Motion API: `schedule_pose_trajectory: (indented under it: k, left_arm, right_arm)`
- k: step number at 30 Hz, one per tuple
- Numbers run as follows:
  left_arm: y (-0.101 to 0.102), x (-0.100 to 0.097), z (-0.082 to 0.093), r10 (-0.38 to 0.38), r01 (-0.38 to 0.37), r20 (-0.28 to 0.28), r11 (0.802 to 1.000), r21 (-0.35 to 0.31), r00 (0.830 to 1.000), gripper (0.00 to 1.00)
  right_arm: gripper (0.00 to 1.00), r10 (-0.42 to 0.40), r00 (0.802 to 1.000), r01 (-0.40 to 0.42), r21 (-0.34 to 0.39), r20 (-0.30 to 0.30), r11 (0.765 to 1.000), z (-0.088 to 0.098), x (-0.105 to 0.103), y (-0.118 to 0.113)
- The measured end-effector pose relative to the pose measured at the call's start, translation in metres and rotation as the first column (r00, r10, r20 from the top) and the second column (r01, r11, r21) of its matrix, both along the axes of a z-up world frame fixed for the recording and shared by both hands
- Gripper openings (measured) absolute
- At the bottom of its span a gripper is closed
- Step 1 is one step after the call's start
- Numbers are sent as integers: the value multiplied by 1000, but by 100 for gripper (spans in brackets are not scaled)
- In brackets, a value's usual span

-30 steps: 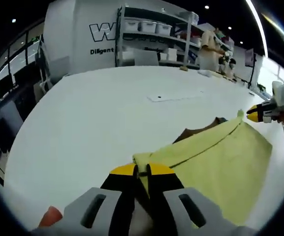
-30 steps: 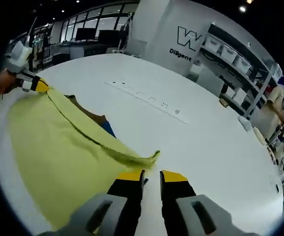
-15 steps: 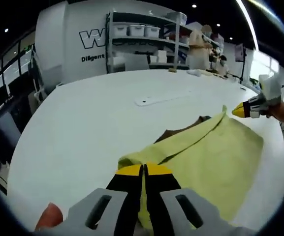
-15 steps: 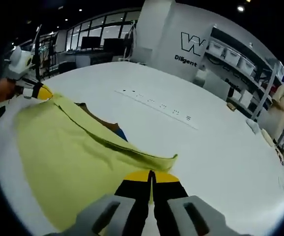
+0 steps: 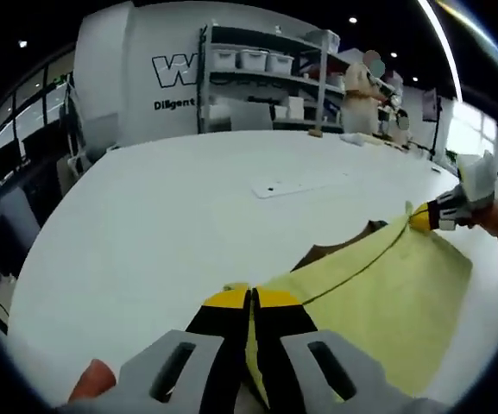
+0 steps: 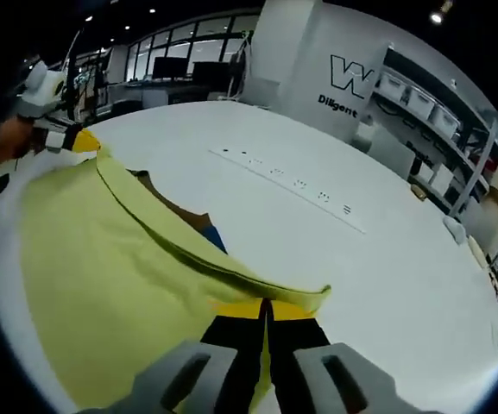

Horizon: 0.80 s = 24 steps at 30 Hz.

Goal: Fold the garment on the visible template until the final outline fits inside the template.

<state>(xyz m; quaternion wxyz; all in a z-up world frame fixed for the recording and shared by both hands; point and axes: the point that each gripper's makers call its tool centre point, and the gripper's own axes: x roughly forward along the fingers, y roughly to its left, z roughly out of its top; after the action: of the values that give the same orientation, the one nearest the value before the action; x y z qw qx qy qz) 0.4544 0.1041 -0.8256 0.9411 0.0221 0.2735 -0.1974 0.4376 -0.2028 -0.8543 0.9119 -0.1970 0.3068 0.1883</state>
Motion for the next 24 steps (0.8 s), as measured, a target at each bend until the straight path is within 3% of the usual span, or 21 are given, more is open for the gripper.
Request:
schedule_pose_trajectory:
  k: [6, 9, 14, 18, 22, 24]
  left_arm:
    - [2, 18, -4, 40, -41, 24, 999, 17, 999, 0]
    - [0, 27, -1, 54, -55, 66, 998, 18, 996, 0]
    - [-1, 27, 2, 59, -62, 79, 998, 31, 995, 0]
    - [-4, 15, 13, 17, -21, 89, 998, 54, 996, 0]
    - [-22, 4, 17, -117, 107, 103, 989, 102, 988, 0]
    - [-26, 3, 12, -142, 131, 90, 985, 115, 986, 0]
  right_arm:
    - [0, 5, 1000, -5, -9, 11, 1000, -1, 10, -1]
    - [0, 10, 1000, -10, -26, 20, 1000, -3, 14, -1]
    - [0, 6, 1000, -6, -36, 7, 999, -8, 16, -3]
    - [0, 7, 1000, -7, -44, 4, 999, -9, 15, -4]
    - [0, 7, 1000, -7, -46, 2, 999, -11, 15, -5]
    - [0, 8, 1000, -8, -50, 3, 999, -10, 15, -4]
